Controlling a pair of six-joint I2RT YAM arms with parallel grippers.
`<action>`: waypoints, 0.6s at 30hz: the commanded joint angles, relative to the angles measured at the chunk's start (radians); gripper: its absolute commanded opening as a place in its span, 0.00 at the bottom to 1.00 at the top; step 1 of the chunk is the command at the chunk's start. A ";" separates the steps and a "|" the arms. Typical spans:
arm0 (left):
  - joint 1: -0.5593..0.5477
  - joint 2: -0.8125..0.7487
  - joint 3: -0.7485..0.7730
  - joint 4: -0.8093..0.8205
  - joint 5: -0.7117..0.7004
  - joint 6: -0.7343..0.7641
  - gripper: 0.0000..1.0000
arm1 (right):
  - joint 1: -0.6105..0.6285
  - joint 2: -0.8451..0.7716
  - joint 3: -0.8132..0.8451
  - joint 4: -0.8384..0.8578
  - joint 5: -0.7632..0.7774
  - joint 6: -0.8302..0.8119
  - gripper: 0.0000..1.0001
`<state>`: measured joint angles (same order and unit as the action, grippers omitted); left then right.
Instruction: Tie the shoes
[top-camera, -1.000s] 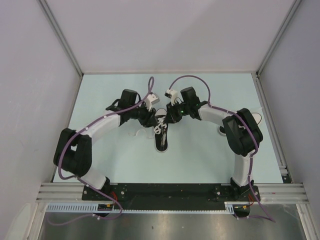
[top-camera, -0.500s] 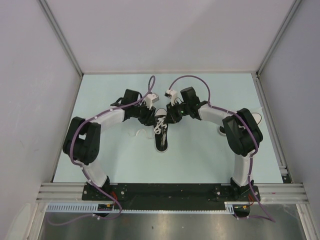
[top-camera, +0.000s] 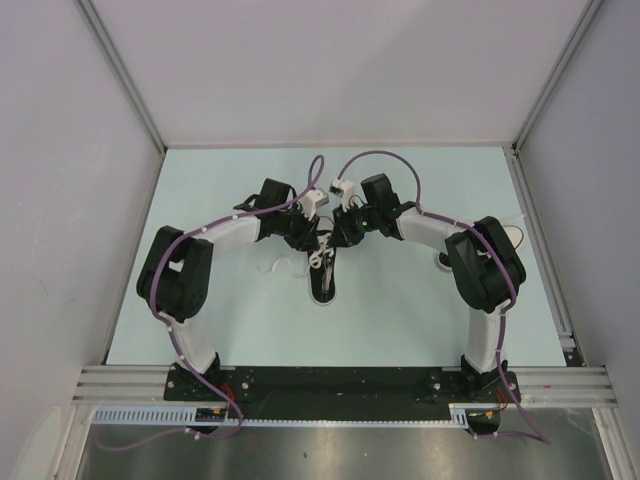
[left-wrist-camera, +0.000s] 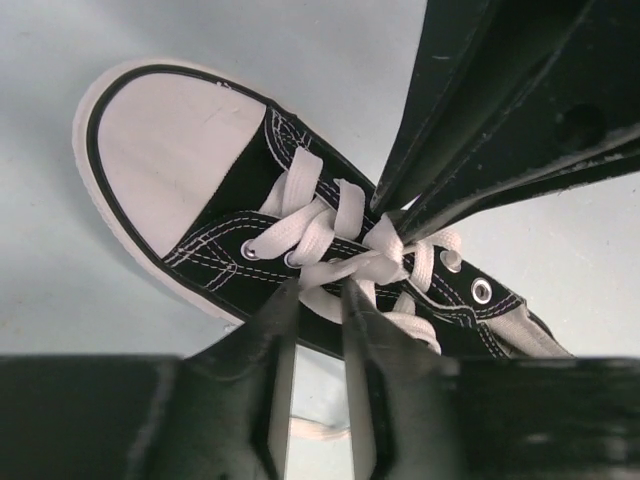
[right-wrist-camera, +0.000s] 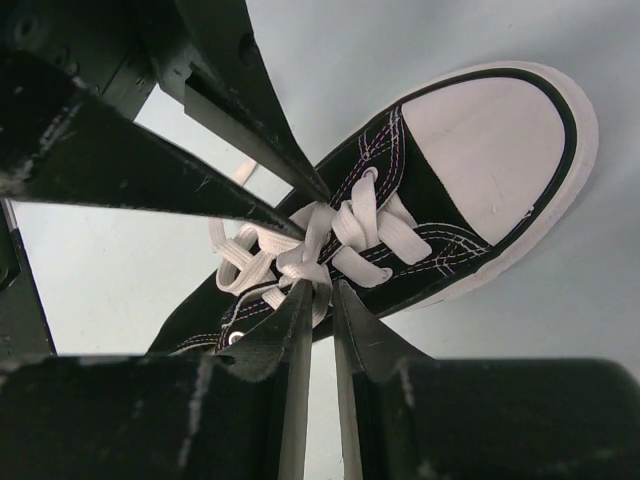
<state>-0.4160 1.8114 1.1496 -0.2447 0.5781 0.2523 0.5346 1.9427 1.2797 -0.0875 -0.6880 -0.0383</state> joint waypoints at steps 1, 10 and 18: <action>-0.004 0.000 0.042 0.022 0.002 0.007 0.22 | 0.004 -0.037 0.023 -0.038 -0.028 -0.003 0.18; -0.003 -0.023 0.022 0.022 -0.006 0.027 0.03 | -0.001 -0.045 0.012 -0.037 -0.038 -0.002 0.18; 0.005 -0.079 -0.017 0.074 -0.020 0.019 0.00 | -0.002 -0.064 0.003 -0.031 -0.047 0.008 0.19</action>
<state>-0.4160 1.8088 1.1423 -0.2249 0.5606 0.2626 0.5327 1.9335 1.2793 -0.0971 -0.6987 -0.0368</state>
